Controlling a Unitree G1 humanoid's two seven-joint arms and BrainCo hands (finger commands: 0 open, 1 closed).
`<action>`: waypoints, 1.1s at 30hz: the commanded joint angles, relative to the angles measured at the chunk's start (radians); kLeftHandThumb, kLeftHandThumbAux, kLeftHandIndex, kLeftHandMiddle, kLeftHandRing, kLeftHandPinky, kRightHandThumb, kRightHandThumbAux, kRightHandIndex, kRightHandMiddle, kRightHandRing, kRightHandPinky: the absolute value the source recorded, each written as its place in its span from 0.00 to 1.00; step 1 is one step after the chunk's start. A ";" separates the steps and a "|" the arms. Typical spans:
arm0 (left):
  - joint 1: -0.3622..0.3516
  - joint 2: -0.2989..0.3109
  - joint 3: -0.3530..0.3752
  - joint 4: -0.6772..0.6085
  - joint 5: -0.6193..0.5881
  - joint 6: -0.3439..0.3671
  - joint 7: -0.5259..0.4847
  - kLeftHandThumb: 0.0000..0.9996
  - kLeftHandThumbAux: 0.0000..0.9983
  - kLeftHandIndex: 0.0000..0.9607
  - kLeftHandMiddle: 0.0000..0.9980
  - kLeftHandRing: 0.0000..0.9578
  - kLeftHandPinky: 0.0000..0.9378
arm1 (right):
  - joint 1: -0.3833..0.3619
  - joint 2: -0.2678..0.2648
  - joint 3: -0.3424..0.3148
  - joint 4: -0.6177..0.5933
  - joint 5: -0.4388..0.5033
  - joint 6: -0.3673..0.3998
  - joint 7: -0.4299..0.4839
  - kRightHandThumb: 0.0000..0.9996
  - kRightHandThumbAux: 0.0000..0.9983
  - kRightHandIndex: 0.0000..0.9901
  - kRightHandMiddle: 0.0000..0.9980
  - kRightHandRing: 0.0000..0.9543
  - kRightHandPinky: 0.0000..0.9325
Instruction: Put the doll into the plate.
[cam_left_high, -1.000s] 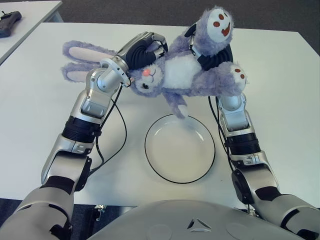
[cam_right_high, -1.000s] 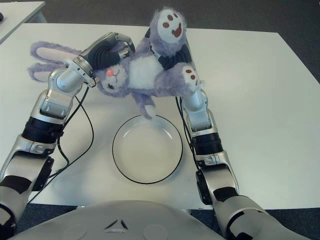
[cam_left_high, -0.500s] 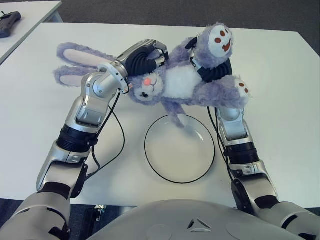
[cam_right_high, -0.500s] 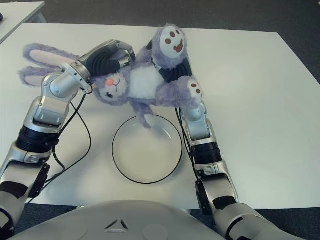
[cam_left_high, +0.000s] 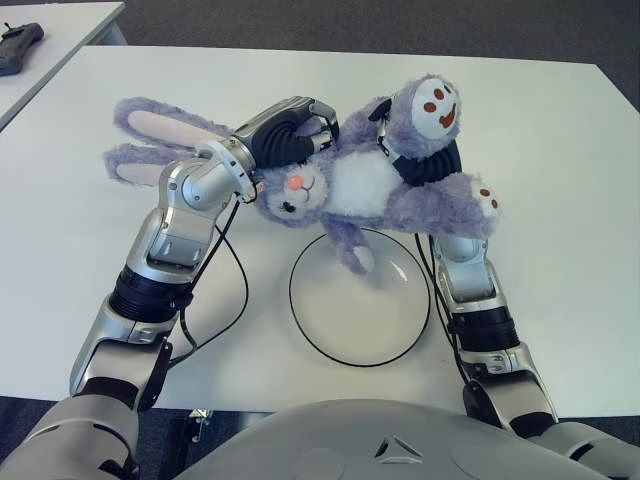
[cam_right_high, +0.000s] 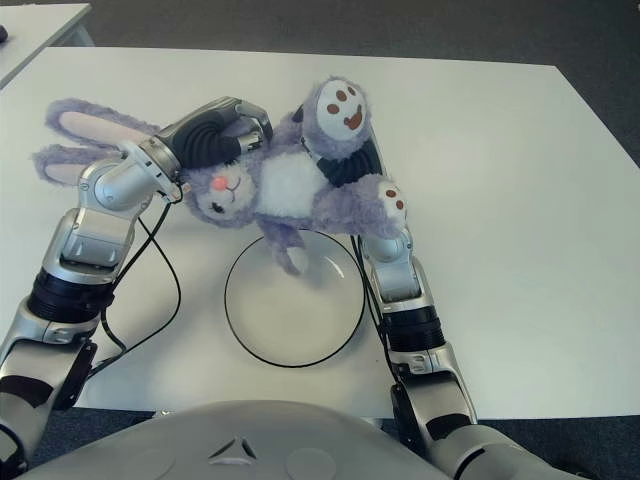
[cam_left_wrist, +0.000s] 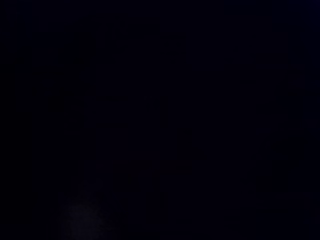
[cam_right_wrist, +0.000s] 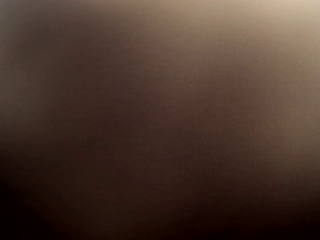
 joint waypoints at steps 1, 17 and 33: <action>0.037 -0.008 -0.009 -0.052 -0.045 0.012 -0.041 0.74 0.69 0.46 0.82 0.87 0.90 | 0.038 0.016 0.020 -0.013 -0.001 -0.005 0.000 0.70 0.72 0.44 0.86 0.90 0.91; 0.115 -0.018 0.005 -0.136 -0.123 0.036 -0.058 0.74 0.69 0.46 0.82 0.86 0.88 | 0.119 0.015 0.053 -0.063 0.091 -0.026 0.073 0.70 0.72 0.44 0.84 0.88 0.90; 0.179 -0.009 0.011 -0.222 -0.174 0.079 -0.076 0.74 0.69 0.46 0.82 0.86 0.88 | 0.220 0.024 0.072 -0.144 0.100 -0.006 0.092 0.71 0.72 0.44 0.84 0.88 0.91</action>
